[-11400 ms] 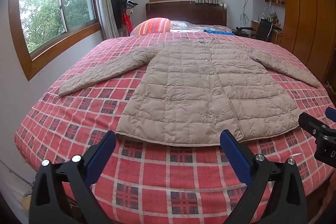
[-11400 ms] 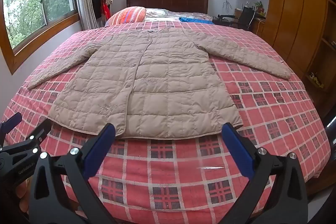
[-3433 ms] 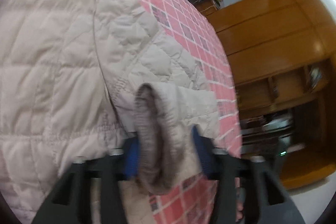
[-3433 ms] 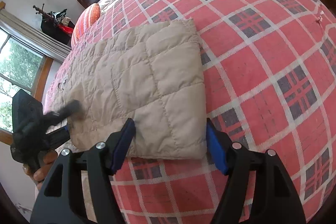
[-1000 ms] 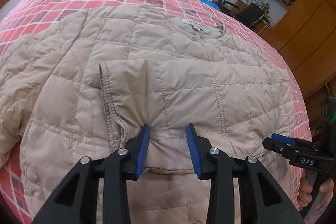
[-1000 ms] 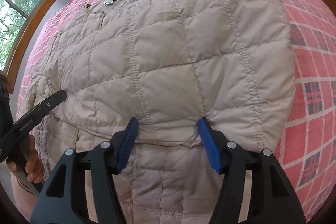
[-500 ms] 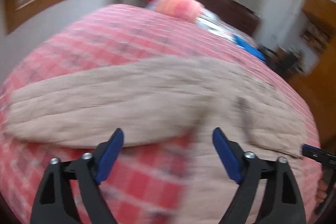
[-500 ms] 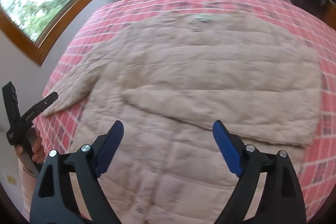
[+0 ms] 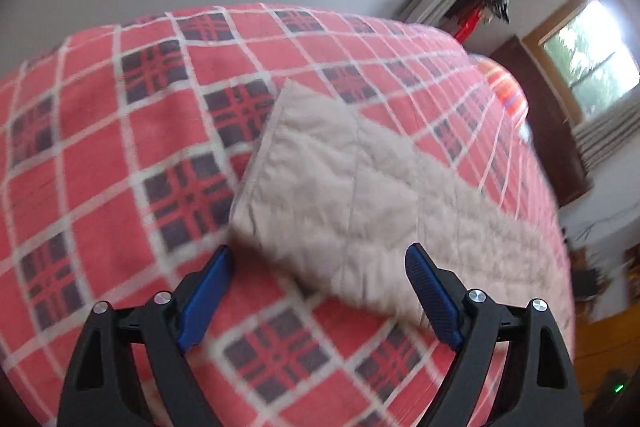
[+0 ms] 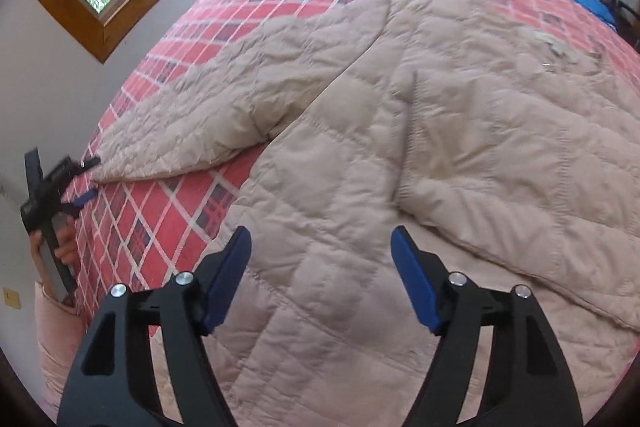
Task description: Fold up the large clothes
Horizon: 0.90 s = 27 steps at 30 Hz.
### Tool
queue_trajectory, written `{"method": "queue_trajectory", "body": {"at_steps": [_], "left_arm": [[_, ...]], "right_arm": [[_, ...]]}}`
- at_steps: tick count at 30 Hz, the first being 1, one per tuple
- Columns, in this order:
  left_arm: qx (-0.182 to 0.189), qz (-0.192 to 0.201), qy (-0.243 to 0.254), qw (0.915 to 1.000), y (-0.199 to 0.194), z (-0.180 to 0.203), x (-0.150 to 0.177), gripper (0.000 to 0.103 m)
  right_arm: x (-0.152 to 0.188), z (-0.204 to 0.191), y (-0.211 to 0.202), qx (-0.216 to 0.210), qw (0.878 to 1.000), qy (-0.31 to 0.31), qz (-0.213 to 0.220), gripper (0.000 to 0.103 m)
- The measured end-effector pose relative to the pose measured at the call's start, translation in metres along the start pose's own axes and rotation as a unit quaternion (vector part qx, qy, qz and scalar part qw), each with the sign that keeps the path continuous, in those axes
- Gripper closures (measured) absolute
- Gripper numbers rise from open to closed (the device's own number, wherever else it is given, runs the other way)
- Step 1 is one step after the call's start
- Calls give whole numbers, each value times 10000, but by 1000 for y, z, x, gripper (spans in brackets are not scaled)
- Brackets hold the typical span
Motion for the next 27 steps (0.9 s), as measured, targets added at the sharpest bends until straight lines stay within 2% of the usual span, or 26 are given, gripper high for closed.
{"method": "queue_trajectory", "body": {"at_steps": [3, 4, 5, 6, 7, 8, 9, 10, 11, 13, 17, 21, 24, 27], "left_arm": [[83, 82, -95, 9999, 3, 1, -12, 17], [94, 111, -124, 9998, 5, 1, -16, 21], [36, 146, -157, 9998, 6, 1, -19, 36], [-26, 162, -186, 9997, 8, 1, -22, 45], [-74, 133, -216, 9997, 9, -3, -23, 61], [-140, 122, -276, 9994, 11, -6, -24, 70], [-91, 151, -317, 9993, 12, -8, -26, 74], [-18, 153, -323, 9994, 13, -8, -27, 86], [78, 143, -317, 9994, 13, -7, -27, 92], [112, 202, -289, 9993, 11, -5, -25, 94], [-193, 412, -6, 9990, 6, 7, -22, 97], [-177, 645, 372, 9971, -8, 34, -17, 97], [-20, 722, 630, 9954, -21, 57, -9, 97], [333, 717, 1135, 9904, -34, 99, 9, 98]], "right_arm": [[0, 1, 10, 88, 9999, 9, -97, 33], [0, 2, 14, 101, 9999, 19, -135, 35], [0, 3, 19, 111, 9997, 47, -192, 37], [0, 5, 23, 119, 9996, 74, -242, 38], [0, 7, 29, 151, 9994, 104, -302, 40], [0, 7, 33, 176, 9993, 102, -329, 40], [0, 7, 36, 195, 9992, 87, -341, 40], [0, 7, 39, 232, 9991, 61, -342, 40], [0, 7, 40, 254, 9991, 46, -335, 40], [0, 7, 42, 294, 9990, 14, -325, 40], [-1, 8, 42, 202, 9992, 79, -342, 40], [-1, 9, 41, 163, 9993, 69, -341, 40], [-1, 11, 40, 178, 9992, 87, -345, 40], [-2, 11, 41, 181, 9992, 99, -331, 40]]}}
Point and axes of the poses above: each gripper's, at about its wrist camera, not at the fingertips, and y roughly the way its jaws point, z to its right, x to its underside, the point moved 8 cm from there along y, roughly the way its jaws point, and after that the axes turned 9 degrees about -z, right-handed, at the moved point
